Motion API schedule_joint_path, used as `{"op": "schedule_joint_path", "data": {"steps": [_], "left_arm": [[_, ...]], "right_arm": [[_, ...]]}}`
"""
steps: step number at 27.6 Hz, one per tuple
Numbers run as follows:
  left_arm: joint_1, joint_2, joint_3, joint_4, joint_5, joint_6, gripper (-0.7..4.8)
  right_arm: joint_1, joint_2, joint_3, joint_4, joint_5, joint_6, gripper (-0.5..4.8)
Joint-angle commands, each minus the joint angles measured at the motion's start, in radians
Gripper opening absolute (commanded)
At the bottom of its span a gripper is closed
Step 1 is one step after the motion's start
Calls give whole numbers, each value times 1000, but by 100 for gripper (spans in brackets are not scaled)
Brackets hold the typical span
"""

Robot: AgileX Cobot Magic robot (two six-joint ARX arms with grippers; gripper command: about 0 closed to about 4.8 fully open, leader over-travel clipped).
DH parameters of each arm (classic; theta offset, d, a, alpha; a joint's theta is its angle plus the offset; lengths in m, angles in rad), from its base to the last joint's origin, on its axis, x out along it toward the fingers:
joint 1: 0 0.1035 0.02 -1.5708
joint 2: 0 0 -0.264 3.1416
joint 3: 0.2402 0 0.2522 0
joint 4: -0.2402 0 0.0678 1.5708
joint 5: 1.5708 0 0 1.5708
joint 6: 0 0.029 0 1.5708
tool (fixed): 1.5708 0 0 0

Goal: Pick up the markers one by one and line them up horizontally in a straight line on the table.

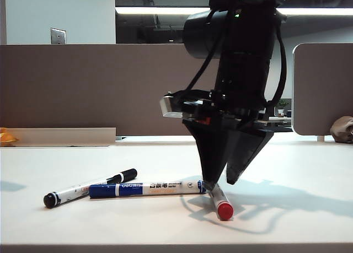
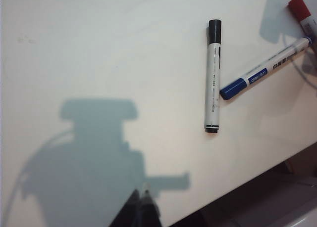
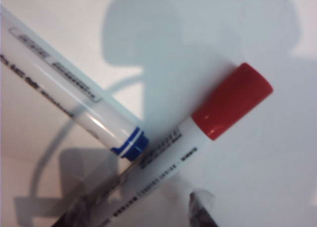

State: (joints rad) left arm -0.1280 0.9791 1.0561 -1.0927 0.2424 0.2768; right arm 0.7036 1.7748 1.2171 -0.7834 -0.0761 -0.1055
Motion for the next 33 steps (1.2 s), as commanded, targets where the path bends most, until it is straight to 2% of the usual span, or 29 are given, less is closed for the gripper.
{"op": "schedule_joint_path", "data": {"steps": [1,4,6,16,20,22,23,25,27,29,33], "left_arm": [[-1,-3,0,-3,5,5,-5],[-1,-3,0,-9,5,5,-5],[-1,-3,0,-11,5,5,-5],[-4,-3,0,-18,4,29,-5],[-4,-3,0,-19,4,31,-5],[-4,-3,0,-18,4,53,-5],[-4,-3,0,-13,4,56,-5],[-4,-3,0,-10,4,56,-5],[-4,-4,0,-10,4,56,-5],[-4,-4,1,-9,4,57,-5],[-4,-11,1,-6,4,68,-5]], "right_arm": [[-3,-3,3,11,52,1,255],[-18,-3,3,6,81,0,251],[-28,4,3,2,81,1,207],[-42,84,3,-72,82,0,210],[-71,84,4,-87,105,-5,143],[-95,84,5,-111,105,-10,143],[-112,83,10,-132,110,-29,142],[-133,82,28,-175,145,-69,102],[-139,81,42,-204,156,-106,102],[-139,80,48,-221,171,-132,73],[-139,80,49,-245,171,-168,71]]}}
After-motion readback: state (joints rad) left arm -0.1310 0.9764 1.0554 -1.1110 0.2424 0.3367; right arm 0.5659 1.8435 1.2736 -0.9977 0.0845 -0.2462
